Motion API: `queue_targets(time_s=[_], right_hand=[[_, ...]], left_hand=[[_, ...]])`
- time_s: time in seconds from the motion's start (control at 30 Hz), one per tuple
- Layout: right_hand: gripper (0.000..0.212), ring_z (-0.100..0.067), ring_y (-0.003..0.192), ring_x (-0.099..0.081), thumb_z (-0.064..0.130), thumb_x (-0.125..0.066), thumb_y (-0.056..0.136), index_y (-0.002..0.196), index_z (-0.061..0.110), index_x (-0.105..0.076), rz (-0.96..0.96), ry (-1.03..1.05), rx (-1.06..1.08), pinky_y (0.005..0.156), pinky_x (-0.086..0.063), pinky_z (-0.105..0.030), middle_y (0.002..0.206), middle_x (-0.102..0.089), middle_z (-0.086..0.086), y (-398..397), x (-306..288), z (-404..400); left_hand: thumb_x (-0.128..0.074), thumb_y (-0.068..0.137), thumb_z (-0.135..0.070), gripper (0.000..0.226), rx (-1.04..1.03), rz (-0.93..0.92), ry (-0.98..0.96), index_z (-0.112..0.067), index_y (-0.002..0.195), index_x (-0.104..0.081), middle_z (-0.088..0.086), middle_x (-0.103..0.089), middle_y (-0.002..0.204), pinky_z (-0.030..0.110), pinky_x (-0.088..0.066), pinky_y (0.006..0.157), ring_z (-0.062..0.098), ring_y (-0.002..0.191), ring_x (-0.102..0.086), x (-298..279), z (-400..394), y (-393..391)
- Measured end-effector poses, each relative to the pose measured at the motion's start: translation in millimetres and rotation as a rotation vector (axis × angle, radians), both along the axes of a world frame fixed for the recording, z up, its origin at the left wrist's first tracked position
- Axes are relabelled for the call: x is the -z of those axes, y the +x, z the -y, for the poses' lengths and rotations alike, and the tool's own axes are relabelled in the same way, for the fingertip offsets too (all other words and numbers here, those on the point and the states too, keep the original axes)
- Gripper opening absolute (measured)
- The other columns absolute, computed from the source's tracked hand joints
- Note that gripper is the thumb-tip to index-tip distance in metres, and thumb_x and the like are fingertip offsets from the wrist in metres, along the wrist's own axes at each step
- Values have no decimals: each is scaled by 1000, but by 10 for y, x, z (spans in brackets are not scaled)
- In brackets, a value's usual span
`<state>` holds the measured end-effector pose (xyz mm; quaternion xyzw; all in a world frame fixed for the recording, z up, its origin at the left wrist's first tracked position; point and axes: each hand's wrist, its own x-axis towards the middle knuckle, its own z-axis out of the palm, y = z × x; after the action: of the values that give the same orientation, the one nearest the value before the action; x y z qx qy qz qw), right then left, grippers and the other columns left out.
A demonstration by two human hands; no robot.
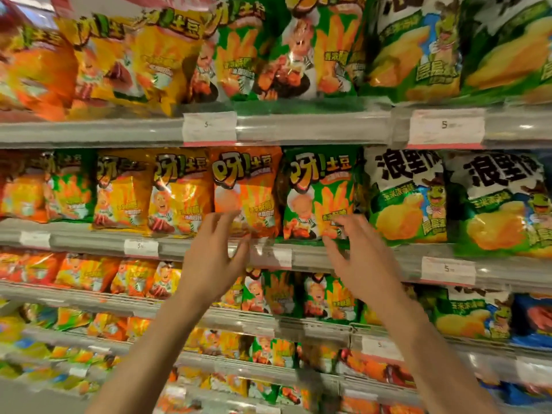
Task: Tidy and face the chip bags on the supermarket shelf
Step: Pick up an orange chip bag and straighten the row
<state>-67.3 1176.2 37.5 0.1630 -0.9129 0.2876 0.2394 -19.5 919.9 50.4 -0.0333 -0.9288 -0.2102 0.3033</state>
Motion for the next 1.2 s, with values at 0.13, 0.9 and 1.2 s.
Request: queue_targets(time_s=[0.13, 0.9, 1.2], right_hand=[[42, -23, 126, -50, 36, -53, 100, 137, 18, -53, -129, 176, -53, 101, -46, -39, 135, -52, -4, -265, -349, 382], [69, -8, 98, -61, 42, -61, 96, 155, 25, -29, 154, -263, 16, 78, -52, -25, 101, -56, 19, -638, -451, 1349], [59, -4, 101, -62, 45, -64, 93, 143, 18, -50, 213, -531, -77, 76, -47, -9, 111, -65, 3, -582, -509, 1383]], left_hand=[[-66, 91, -33, 64, -39, 34, -208, -20, 147, -39, 12, -44, 136, 37, -53, 69, 33, 103, -60, -232, 427, -320], [-65, 95, -35, 66, 323, -87, 394, -29, 150, -30, -1, -46, 144, 30, -43, 104, 14, 129, -46, -258, 791, -890], [-59, 98, -36, 56, 396, 34, 707, -39, 148, -34, 0, -49, 138, 40, -57, 85, 19, 114, -60, -337, 914, -755]])
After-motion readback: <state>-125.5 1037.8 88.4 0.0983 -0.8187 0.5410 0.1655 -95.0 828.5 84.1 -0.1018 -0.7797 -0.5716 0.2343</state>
